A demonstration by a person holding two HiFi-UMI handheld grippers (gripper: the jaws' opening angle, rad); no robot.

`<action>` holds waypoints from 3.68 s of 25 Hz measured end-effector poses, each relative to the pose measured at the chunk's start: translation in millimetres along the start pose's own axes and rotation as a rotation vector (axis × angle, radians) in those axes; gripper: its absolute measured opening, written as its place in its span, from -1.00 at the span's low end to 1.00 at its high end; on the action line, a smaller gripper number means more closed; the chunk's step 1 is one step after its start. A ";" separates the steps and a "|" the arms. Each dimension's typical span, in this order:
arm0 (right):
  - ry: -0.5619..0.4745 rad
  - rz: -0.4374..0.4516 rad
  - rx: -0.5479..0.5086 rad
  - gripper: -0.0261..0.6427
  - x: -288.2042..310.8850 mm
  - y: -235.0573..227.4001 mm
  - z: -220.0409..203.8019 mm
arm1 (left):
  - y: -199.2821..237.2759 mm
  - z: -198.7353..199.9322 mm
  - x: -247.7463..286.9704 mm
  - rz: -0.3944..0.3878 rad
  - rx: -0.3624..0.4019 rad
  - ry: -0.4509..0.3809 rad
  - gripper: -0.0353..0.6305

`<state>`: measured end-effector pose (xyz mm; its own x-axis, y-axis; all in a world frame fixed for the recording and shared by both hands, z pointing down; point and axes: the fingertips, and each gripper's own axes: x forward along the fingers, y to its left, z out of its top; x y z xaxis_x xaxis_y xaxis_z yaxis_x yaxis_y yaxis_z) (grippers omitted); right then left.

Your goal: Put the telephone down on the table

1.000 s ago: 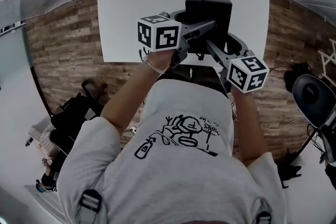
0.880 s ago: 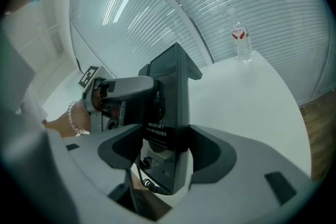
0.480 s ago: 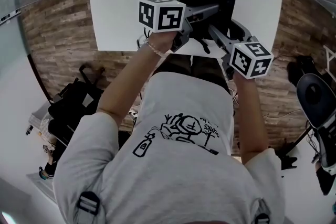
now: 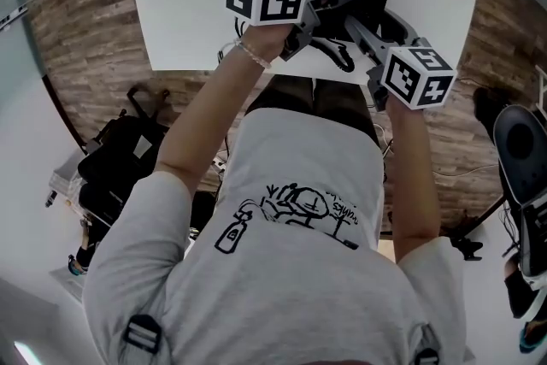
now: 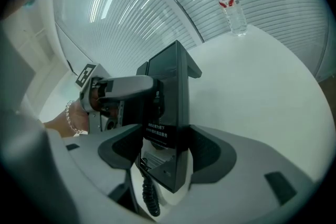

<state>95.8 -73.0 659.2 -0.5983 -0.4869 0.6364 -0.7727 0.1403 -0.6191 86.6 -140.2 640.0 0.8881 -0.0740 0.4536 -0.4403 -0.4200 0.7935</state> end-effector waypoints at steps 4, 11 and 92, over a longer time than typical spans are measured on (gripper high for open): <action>0.008 -0.008 0.009 -0.12 8.0 -6.1 -2.4 | 10.4 -2.2 5.1 -0.005 -0.012 0.012 -0.04; 0.015 -0.013 0.014 -0.13 16.2 -16.8 -4.8 | 19.4 -3.2 13.4 -0.004 -0.004 0.026 -0.04; -0.625 -0.223 -0.660 -0.77 -260.3 219.2 176.0 | -262.6 100.4 -248.1 0.188 0.652 -0.672 -0.80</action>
<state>119.5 -67.2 276.8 -0.3470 -0.9097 0.2280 -0.9347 0.3555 -0.0039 -4.9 -102.3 278.4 0.7895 -0.6106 0.0618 -0.6037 -0.7547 0.2568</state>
